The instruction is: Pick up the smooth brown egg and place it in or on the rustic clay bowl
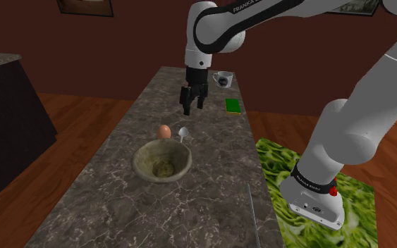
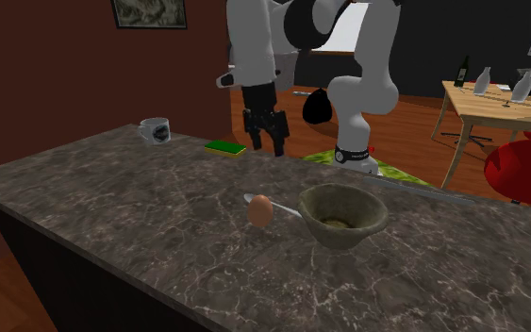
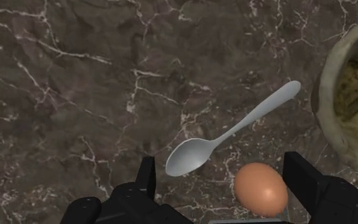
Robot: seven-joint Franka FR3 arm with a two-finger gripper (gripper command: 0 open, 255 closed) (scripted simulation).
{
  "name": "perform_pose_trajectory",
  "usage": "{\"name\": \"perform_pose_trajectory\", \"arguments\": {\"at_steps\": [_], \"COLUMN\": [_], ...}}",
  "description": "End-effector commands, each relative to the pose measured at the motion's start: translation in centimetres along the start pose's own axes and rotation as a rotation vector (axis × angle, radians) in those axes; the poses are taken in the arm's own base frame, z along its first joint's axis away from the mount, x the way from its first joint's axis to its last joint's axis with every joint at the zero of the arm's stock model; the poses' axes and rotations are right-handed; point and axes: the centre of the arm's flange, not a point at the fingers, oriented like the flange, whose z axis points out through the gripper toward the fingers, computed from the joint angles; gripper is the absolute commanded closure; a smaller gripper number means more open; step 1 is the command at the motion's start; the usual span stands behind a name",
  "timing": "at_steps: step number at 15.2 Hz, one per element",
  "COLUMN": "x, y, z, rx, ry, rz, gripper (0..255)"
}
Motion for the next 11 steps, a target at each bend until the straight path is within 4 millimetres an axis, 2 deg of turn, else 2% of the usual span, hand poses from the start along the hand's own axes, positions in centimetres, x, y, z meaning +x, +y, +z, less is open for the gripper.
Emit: {"name": "perform_pose_trajectory", "arguments": {"at_steps": [1,8,9,11], "x": [1.8,8.4,9.0,9.0], "y": [-0.8,-4.2,-4.5,-4.6], "z": [1.3,5.5,5.9,7.0], "rx": [0.024,0.103,0.111,0.111], "ry": [0.007,0.029,0.031,0.031], "rz": [-0.004,-0.022,-0.024,-0.024], "gripper": [0,0,0,0]}}
